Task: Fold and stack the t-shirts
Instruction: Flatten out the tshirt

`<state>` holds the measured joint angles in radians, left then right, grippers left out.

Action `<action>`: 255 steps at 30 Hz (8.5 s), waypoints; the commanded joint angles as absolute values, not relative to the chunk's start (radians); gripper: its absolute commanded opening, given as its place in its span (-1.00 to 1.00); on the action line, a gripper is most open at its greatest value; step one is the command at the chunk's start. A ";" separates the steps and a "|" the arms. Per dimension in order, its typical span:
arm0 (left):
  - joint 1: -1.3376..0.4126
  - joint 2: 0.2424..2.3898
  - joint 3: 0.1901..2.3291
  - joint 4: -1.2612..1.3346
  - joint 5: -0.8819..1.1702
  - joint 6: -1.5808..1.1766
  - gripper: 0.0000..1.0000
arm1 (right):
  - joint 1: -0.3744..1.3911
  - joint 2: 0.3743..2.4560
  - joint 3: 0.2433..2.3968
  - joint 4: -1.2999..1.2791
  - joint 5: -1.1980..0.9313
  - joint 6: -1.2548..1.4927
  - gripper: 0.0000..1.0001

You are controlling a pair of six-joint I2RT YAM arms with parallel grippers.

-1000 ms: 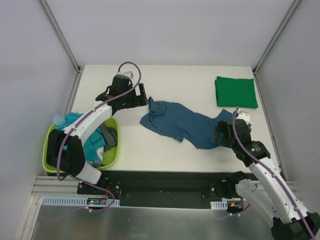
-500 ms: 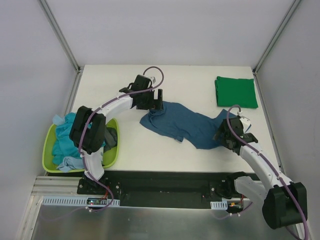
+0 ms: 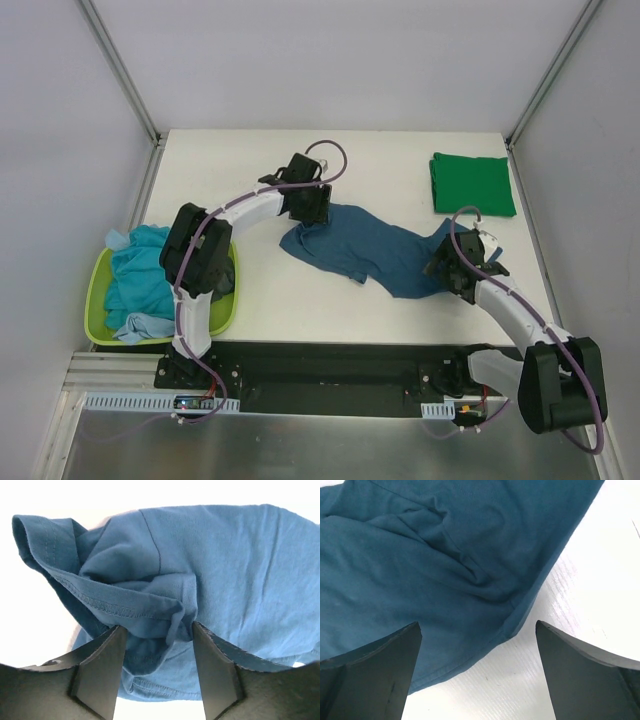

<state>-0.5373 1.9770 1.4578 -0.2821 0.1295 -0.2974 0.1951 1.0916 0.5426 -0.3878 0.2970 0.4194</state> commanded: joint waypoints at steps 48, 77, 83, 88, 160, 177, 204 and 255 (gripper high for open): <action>-0.334 1.111 1.132 -0.129 0.107 -0.419 -1.00 | 0.166 0.800 0.860 -0.472 0.011 0.305 -0.99; -0.313 1.230 1.751 -0.149 -0.150 -0.232 -1.00 | 0.166 1.086 1.836 -0.623 0.052 0.138 -0.99; -0.241 1.512 2.076 -0.192 -0.129 -0.206 -1.00 | 0.166 1.337 2.038 -0.449 0.132 0.074 -0.99; -0.215 1.597 2.288 -0.210 -0.037 -0.207 -1.00 | 0.161 1.494 2.330 -0.449 0.110 0.058 -0.99; -0.539 1.782 1.251 -0.126 0.152 -0.454 0.98 | 0.566 1.221 0.718 -0.448 0.063 0.379 0.93; -0.540 1.737 0.954 -0.106 0.330 -0.557 0.98 | 0.040 1.574 0.946 -0.512 0.014 0.181 0.93; -0.585 1.644 0.991 -0.133 0.071 -0.578 0.98 | 0.100 1.213 0.644 -0.551 -0.018 0.293 0.93; -0.382 1.882 1.154 -0.101 0.126 -0.520 0.98 | 0.143 0.815 0.523 -0.864 -0.140 0.460 0.93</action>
